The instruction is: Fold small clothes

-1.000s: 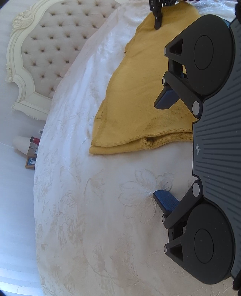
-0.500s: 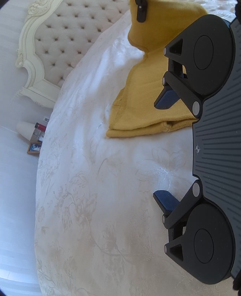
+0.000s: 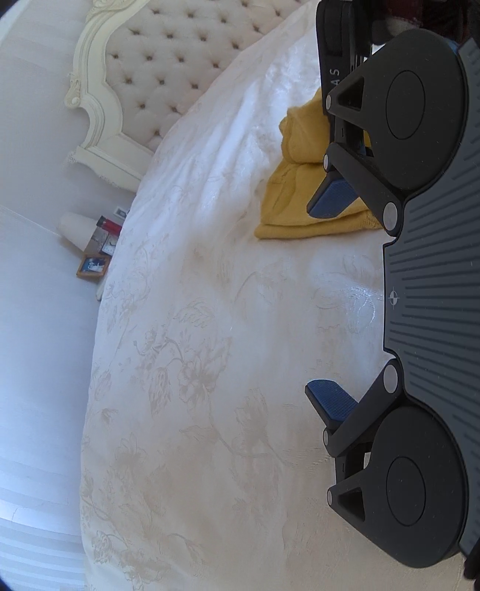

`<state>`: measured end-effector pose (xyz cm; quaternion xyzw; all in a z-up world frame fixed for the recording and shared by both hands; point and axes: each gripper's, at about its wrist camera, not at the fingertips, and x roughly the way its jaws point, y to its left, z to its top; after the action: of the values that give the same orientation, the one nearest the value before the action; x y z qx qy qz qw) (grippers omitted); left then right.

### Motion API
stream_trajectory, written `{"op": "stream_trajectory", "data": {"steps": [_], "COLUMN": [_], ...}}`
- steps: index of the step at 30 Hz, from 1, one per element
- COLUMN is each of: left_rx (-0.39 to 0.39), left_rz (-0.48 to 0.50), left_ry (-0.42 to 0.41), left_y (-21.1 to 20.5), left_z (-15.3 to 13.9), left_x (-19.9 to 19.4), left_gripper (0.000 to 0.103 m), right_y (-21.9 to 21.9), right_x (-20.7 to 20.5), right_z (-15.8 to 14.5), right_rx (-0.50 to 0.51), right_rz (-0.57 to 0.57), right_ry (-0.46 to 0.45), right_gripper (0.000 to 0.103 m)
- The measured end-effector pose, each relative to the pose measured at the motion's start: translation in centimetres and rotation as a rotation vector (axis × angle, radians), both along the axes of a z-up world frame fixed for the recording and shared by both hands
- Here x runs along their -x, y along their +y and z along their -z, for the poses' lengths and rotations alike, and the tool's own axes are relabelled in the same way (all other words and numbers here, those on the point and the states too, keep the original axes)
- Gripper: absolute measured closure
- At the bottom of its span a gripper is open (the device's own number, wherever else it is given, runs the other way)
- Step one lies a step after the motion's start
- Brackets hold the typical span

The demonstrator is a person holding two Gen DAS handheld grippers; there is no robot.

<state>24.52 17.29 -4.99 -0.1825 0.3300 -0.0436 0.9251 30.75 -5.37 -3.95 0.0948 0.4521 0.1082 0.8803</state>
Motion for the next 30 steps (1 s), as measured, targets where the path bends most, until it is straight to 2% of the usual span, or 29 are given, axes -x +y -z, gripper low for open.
{"op": "stream_trajectory", "data": {"steps": [4,8,12,16,20,26,30], "left_rx": [0.017,0.021,0.022,0.022,0.019,-0.023,-0.053], "left_rz": [-0.005,0.002,0.016,0.046,0.088,0.215,0.299], "left_ry": [0.005,0.005,0.001,-0.011,-0.032,-0.072,-0.055], "left_y": [0.2,0.2,-0.1,-0.6,-1.3,-3.9,-5.8], "left_z": [0.0,0.1,0.1,0.1,0.1,0.3,1.2], "left_x": [0.1,0.1,0.0,0.0,0.2,0.7,0.6], "left_gripper": [0.008,0.008,0.008,0.008,0.008,0.008,0.008], "right_y": [0.2,-0.7,-3.3,-5.2,-5.2,-0.8,0.0], "right_x": [0.3,1.2,2.6,3.9,5.2,8.9,10.9], "right_z": [0.1,-0.9,-2.2,-2.5,-0.9,3.2,3.5], "right_rx": [-0.1,-0.175,-0.239,-0.172,-0.082,-0.019,-0.005], "right_rz": [-0.056,-0.099,-0.063,-0.024,-0.042,-0.26,-0.323], "right_ry": [-0.038,-0.12,-0.189,-0.206,-0.179,-0.095,-0.124], "right_gripper": [0.05,0.048,0.048,0.048,0.048,0.048,0.048]}}
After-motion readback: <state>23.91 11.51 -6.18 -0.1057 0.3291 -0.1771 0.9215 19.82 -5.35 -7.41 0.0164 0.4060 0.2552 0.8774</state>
